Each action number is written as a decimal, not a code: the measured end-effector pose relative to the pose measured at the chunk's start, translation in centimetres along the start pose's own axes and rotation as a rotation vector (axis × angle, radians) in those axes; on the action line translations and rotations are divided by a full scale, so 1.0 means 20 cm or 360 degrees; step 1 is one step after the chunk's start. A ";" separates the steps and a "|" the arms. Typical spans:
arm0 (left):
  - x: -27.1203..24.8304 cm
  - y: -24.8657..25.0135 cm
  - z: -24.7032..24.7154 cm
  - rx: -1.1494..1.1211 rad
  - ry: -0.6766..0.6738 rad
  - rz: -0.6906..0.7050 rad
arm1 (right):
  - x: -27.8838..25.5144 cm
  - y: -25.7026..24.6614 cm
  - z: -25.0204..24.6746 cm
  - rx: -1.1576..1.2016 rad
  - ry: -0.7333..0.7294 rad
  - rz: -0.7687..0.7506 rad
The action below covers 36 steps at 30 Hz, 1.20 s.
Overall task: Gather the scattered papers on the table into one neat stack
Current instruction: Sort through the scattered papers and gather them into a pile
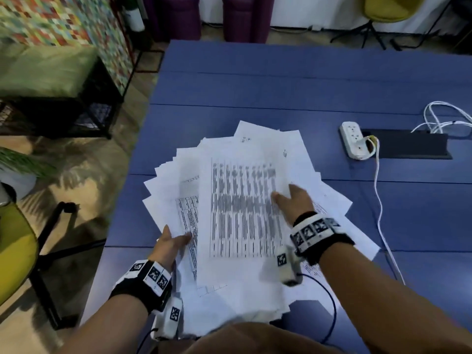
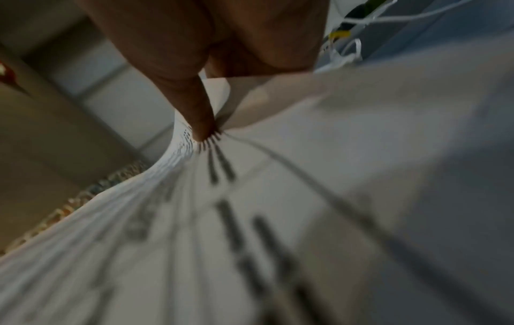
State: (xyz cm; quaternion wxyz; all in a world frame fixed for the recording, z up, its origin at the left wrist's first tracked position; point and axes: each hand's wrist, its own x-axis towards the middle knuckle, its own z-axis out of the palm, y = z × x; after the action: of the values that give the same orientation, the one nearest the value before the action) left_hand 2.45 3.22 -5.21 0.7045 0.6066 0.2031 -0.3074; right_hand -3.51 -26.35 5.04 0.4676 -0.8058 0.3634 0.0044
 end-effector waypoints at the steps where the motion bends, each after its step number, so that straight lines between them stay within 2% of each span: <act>1: -0.01 0.01 0.00 -0.0043 0.0011 -0.0012 | -0.02 0.04 0.06 -0.0095 -0.0052 0.0061; 5: 0.03 0.00 -0.05 -0.0218 -0.0026 -0.0223 | -0.04 0.11 0.23 -0.0707 -0.0158 0.0138; 7: 0.01 0.01 -0.03 -0.0104 -0.0083 -0.0149 | -0.07 0.12 0.29 -0.0847 -0.0191 0.0104; 10: 0.00 0.00 -0.03 0.0277 -0.0151 0.0119 | -0.06 0.10 0.32 -0.0793 -0.0231 0.0031; 12: 0.01 -0.01 -0.05 0.0353 -0.0086 0.0256 | 0.00 0.11 0.29 -0.0528 -0.0167 0.0069; 14: 0.01 0.00 -0.07 0.0277 -0.0013 0.0269 | 0.08 0.12 0.23 -0.0378 0.0047 0.0183; 17: 0.04 0.01 -0.09 0.0177 -0.0007 0.0258 | 0.16 0.13 0.14 -0.0601 0.0257 0.0367; 20: 0.03 0.03 -0.09 0.0117 0.0001 0.0305 | 0.22 0.11 0.15 -0.0686 0.0267 0.0440; 22: 0.02 0.04 -0.10 0.0089 -0.0018 0.0289 | 0.25 0.08 0.16 -0.0601 0.0244 0.0554; 24: 0.05 0.03 -0.12 0.0071 -0.0037 0.0235 | 0.27 0.05 0.16 -0.0579 0.0129 0.0617; 26: 0.07 0.03 -0.15 0.0064 -0.0036 0.0150 | 0.30 0.04 0.14 -0.0465 0.0016 0.0578; 27: 0.08 0.03 -0.16 0.0061 -0.0036 0.0120 | 0.31 0.04 0.14 -0.0294 0.0046 0.0574; 29: 0.09 0.03 -0.17 0.0013 -0.0021 0.0129 | 0.32 0.02 0.14 0.0116 0.0256 0.0528; 31: 0.07 0.04 -0.16 0.0002 -0.0039 0.0128 | 0.32 -0.06 0.08 0.0301 0.0535 0.0386; 34: 0.07 0.03 -0.18 -0.0022 -0.0033 0.0137 | 0.31 -0.23 -0.10 0.0272 0.0825 -0.0067; 36: 0.07 0.04 -0.19 -0.0052 -0.0038 0.0125 | 0.28 -0.37 -0.23 0.0444 0.0864 -0.0422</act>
State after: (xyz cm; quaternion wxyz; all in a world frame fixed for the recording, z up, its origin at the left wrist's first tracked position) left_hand 4.35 6.74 -6.38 0.7281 0.5989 0.1757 -0.2835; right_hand 3.49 -30.77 11.27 0.4560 -0.7460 0.3638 -0.3213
